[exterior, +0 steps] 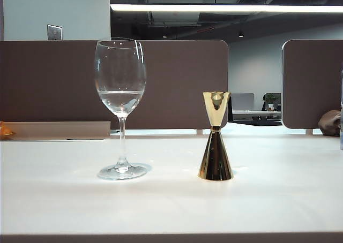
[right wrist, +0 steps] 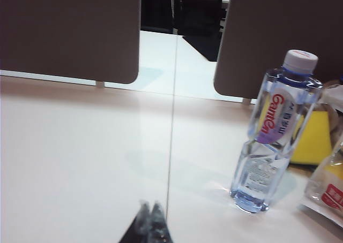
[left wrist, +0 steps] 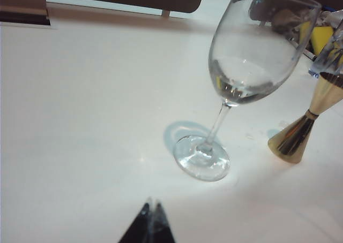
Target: Pick up the jigger and pour the water inside into the glass.
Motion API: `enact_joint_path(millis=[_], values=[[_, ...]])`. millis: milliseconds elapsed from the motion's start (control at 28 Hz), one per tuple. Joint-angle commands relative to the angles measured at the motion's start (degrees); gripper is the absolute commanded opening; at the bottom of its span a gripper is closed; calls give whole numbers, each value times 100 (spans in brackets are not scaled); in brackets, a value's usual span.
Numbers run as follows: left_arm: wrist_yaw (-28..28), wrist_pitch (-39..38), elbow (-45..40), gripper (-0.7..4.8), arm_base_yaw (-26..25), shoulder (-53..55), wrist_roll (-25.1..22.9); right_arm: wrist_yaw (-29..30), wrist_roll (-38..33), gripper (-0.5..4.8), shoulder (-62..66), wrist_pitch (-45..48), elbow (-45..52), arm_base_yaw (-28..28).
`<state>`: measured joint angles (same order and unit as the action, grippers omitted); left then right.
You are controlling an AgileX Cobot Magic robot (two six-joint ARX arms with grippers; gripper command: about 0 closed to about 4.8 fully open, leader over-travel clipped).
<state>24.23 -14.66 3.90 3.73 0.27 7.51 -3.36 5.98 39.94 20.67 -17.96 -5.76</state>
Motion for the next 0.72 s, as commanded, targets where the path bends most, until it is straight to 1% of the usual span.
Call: enact_joint_path(millis=[36, 143, 250, 393, 644, 715], values=[[-61, -254, 13, -5, -15, 7, -2, 114, 22, -5, -13, 74, -13, -13], [-63, -203, 9, -5, -28, 7, -2, 289, 20, -5, -13, 48, -13, -13], [-63, -103, -50, -5, -59, 7, -2, 612, 13, -5, -13, 11, -13, -20], [-61, -79, -103, -5, -210, 7, -2, 761, 15, -5, -11, -7, -11, -22], [-63, 592, -262, -5, -793, 7, -2, 802, 166, -5, 48, -2, 138, -22], [-63, 664, -269, -5, -992, 7, -2, 863, 162, -5, 50, 68, 251, -22]])
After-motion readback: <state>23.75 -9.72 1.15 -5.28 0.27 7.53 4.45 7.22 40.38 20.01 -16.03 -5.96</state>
